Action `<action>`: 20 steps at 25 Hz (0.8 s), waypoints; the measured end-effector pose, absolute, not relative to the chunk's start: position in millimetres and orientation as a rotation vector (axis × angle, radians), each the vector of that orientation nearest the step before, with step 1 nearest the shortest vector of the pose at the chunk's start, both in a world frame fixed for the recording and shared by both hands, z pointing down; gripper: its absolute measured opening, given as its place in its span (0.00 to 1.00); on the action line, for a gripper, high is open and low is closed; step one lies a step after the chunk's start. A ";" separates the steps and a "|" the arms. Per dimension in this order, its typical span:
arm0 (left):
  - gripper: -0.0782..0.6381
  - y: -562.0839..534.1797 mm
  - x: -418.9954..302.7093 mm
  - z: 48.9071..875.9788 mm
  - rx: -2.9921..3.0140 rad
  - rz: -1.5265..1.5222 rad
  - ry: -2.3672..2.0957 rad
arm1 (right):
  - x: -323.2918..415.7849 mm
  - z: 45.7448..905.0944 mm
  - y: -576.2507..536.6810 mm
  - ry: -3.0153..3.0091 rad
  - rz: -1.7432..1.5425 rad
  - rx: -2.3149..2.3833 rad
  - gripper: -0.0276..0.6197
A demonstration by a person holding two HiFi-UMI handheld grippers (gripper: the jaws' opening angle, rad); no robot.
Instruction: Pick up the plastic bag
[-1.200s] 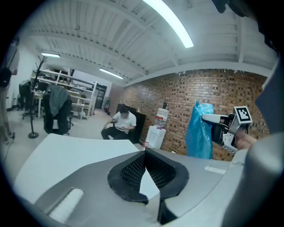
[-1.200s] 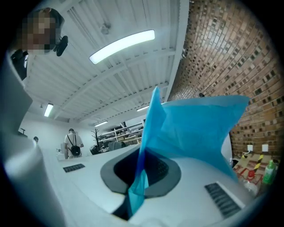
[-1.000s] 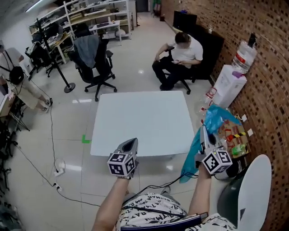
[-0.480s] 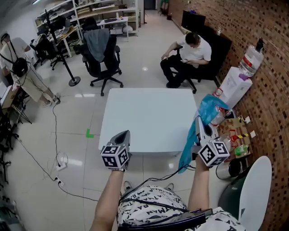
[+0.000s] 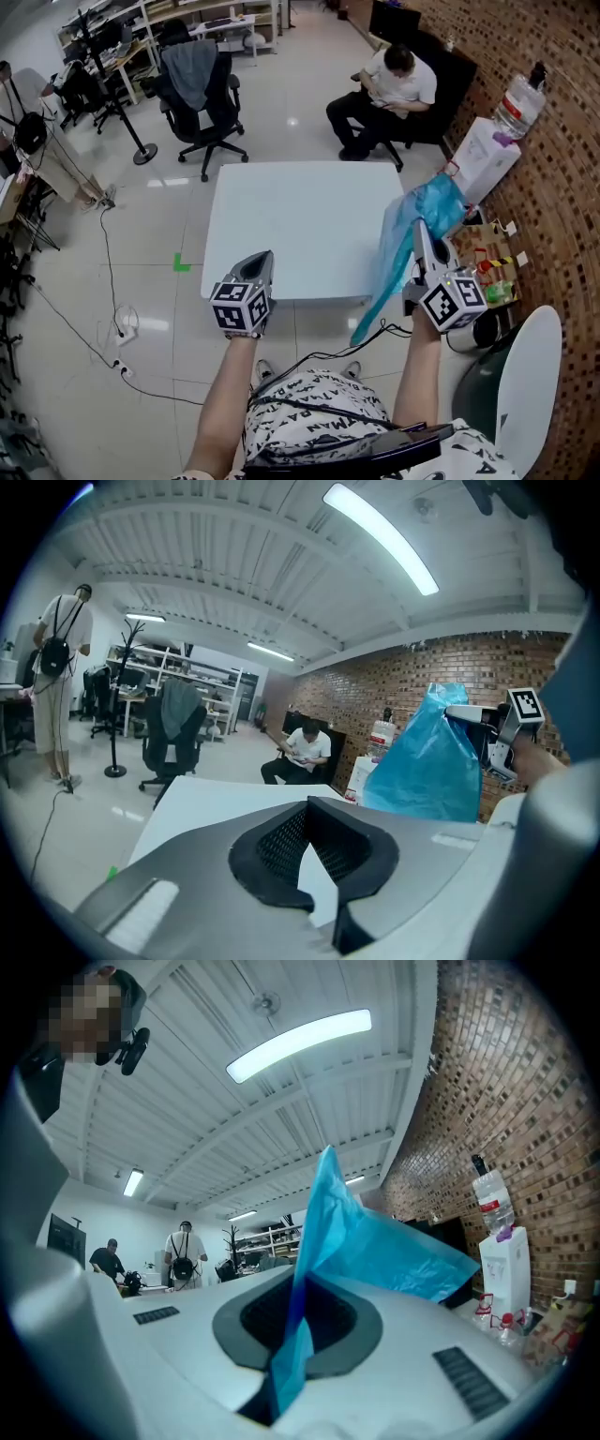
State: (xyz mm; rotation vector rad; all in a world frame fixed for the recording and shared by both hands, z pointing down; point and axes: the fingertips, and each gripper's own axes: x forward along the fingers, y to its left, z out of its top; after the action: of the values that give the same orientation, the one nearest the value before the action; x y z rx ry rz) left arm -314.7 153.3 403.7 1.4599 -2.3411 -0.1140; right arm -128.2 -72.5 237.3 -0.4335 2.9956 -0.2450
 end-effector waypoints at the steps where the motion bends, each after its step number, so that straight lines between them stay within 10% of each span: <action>1: 0.11 152.1 -314.4 405.3 1.458 -0.116 -2.337 | -127.8 235.9 -72.6 2.992 -0.244 -0.429 0.06; 20: 0.11 201.9 -327.0 451.1 1.342 -0.205 -2.289 | -242.3 221.2 -107.7 3.161 0.078 -0.382 0.06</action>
State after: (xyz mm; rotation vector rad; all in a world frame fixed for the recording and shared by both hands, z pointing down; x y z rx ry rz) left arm -327.0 201.9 451.1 1.3422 -2.2888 -0.2053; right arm -242.3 -107.7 221.2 -0.3821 3.1614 0.0778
